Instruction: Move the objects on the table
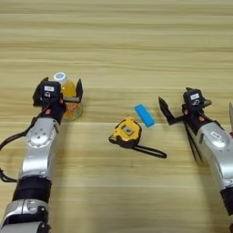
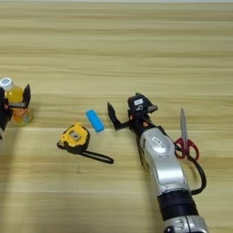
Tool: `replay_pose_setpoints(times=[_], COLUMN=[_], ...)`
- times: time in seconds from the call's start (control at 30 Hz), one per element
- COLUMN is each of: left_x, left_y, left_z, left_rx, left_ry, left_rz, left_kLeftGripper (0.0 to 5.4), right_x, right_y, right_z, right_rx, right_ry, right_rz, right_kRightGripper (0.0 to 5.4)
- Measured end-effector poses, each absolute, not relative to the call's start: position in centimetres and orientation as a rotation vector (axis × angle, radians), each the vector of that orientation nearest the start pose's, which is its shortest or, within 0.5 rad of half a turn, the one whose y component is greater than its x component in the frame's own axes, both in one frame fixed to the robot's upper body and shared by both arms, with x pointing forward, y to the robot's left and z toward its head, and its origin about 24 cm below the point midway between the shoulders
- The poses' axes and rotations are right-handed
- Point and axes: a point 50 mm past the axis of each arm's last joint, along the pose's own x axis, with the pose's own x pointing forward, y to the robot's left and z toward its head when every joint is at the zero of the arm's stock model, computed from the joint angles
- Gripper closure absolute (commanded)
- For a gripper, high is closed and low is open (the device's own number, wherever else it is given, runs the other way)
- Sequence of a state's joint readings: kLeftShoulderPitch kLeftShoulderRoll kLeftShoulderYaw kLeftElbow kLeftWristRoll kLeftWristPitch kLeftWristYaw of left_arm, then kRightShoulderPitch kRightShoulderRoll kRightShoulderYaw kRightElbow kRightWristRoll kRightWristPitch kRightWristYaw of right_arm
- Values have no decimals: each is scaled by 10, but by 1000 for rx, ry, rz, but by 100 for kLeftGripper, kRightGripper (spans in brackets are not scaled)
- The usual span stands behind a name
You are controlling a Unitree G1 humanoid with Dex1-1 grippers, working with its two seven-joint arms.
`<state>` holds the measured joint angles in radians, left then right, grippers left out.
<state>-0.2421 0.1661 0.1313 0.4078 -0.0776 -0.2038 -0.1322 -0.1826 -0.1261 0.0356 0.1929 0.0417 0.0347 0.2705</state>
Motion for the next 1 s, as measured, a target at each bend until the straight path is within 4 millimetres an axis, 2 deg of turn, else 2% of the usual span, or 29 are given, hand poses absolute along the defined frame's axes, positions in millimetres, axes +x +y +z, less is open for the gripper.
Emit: replay_pose_setpoints(times=[0.17, 0.67, 0.9, 1.0], left_x=[296, 295, 291, 290], left_y=[200, 199, 196, 189], left_z=[38, 39, 39, 52], left_rx=[68, 64, 65, 66], left_ry=[-41, -53, -63, -117], left_rz=[-23, -38, -62, -86], left_kLeftGripper=[0, 177, 190, 191], right_x=[286, 286, 286, 284], right_y=[-144, -144, -142, -138], right_z=[40, 40, 40, 43], right_rx=[-87, -89, -90, -91], right_ry=[65, 65, 65, 50], right_rz=[330, 330, 342, 374], right_kRightGripper=[3, 0, 0, 0])
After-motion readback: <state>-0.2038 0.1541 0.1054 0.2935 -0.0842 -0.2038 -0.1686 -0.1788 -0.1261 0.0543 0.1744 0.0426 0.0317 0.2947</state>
